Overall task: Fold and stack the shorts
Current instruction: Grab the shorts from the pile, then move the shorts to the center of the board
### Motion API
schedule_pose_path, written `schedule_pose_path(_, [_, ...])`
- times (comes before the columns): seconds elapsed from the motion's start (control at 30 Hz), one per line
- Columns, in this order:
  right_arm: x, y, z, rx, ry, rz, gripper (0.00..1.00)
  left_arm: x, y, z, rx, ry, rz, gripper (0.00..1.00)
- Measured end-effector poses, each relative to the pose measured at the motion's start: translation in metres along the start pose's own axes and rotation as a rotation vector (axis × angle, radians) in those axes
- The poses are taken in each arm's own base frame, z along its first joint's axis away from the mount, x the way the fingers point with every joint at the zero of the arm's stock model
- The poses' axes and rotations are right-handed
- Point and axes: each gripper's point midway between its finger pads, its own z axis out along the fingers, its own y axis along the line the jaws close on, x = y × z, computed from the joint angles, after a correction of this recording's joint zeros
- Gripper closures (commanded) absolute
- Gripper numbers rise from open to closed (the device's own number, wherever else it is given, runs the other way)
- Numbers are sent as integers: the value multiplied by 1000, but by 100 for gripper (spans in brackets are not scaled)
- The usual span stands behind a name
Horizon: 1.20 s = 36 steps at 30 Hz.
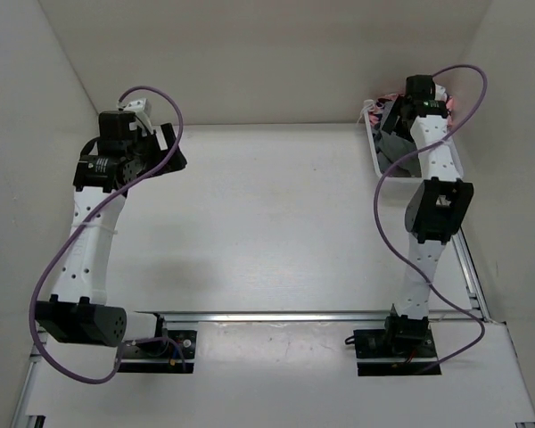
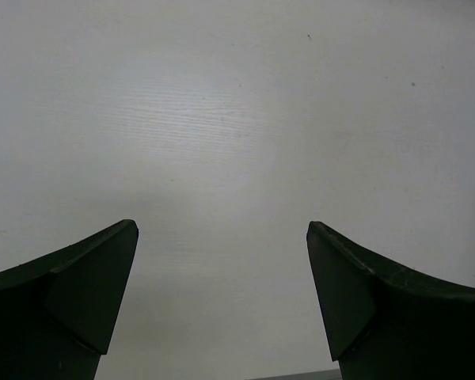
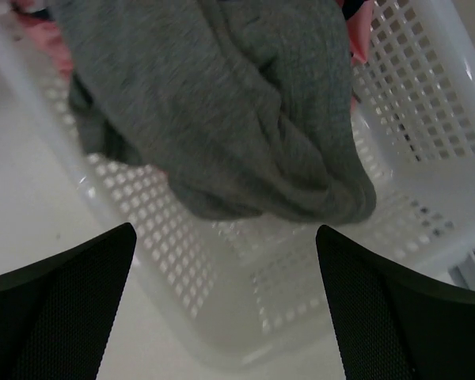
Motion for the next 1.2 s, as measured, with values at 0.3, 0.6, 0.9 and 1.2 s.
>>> schedule_pose_path(0.3, [28, -36, 98, 68, 128, 65, 100, 11, 8, 37, -42, 102, -12, 0])
schedule_pose_path(0.6, [-29, -16, 21, -86, 2, 127, 100, 19, 4, 52, -41, 144, -27, 0])
schedule_pose_path(0.9, [-130, 66, -240, -691, -367, 69, 100, 20, -4, 53, -22, 149, -85, 0])
schedule_pose_path(1.2, [-15, 164, -395, -1209, -242, -226, 100, 9, 24, 51, -39, 137, -203, 0])
